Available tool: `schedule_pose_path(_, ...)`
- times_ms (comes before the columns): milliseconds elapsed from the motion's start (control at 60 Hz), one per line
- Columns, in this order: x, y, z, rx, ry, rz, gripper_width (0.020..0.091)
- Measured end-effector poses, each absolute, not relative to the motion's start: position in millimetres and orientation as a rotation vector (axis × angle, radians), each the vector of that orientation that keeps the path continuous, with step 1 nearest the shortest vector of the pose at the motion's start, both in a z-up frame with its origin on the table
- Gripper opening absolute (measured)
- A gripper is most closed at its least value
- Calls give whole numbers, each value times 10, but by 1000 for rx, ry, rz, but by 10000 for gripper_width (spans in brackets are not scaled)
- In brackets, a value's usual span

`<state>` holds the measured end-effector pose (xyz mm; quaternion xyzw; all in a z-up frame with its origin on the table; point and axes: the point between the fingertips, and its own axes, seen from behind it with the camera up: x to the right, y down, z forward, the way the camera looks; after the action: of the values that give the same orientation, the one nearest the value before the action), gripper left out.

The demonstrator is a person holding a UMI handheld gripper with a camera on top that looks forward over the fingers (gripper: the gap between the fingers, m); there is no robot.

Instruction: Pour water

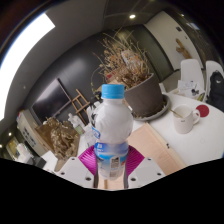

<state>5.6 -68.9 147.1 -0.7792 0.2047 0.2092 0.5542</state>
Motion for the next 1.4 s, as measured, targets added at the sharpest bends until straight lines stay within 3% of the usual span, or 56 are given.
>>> schedule_pose_path(133,198,-494,1815,-1715,769,906,325)
schedule_pose_path(317,622,-229,1989,-1523,1060,1304,326)
schedule_pose_path(617,1213,117,1678,-1197,1453,1680,328)
schedule_pose_path(833,1239,120,1588,-1217,1491,1730,324)
schedule_pose_path(1017,1135,57,1824,-1480,1199,1547,329)
schedule_pose_path(1283,1830,32,2787,-1652,465,847,328)
schedule_pose_path(1400,2327,38,3031,-1642,284,523,333)
